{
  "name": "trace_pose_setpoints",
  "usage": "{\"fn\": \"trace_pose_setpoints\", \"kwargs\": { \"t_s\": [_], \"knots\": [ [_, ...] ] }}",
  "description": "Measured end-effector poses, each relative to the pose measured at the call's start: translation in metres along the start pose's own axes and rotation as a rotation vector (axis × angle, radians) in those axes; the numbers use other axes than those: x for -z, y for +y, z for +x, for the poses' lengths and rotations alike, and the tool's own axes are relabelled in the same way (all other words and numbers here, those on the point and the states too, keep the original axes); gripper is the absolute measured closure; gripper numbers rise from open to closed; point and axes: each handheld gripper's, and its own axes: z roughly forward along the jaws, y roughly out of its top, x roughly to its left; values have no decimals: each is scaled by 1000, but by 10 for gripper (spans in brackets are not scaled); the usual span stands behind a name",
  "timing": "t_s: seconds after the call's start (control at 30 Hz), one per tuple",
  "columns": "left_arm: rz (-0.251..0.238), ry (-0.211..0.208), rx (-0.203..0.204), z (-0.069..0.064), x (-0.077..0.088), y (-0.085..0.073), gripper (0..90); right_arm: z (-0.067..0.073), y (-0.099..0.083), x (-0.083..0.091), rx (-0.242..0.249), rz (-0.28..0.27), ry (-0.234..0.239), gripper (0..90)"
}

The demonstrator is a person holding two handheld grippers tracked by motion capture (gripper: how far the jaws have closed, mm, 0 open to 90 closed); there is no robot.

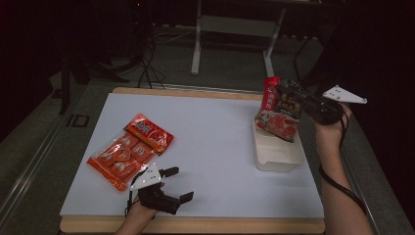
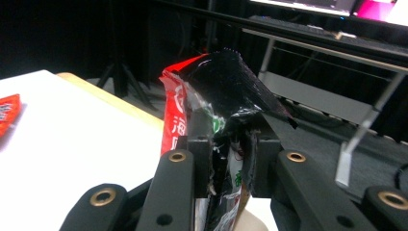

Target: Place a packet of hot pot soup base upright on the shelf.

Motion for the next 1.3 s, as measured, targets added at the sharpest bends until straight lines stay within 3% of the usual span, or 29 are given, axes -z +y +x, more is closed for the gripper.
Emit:
{"fn": "trace_pose_setpoints", "kwargs": {
  "t_s": [0.1,0.27,0.37,0.63,0.83,0.93,0.97,1.2,1.3],
  "knots": [
    [4,-3,-6,0,0,0,10,-1,-4,-3,3,-4,-5,763],
    [6,-7,6,1,-1,-2,11,-4,-8,-6,-7,-4,32,762],
    [7,-10,4,1,-2,-2,11,-5,-11,-10,1,-16,86,759],
    [15,-16,-4,0,-3,-3,11,-1,-12,-15,32,-3,156,749],
    [16,-21,-6,0,-3,-4,11,-1,-19,-19,20,14,162,741],
    [18,-20,-7,1,-3,-4,11,-1,-23,-18,-10,0,149,736],
    [16,-17,-6,1,-4,-5,11,-3,-26,-17,-44,-5,142,730],
    [17,-16,-5,1,-4,-5,11,-5,-32,-15,-67,-14,138,721],
    [17,-19,-4,0,-4,-5,11,-4,-38,-17,-77,29,135,710]
  ]
}}
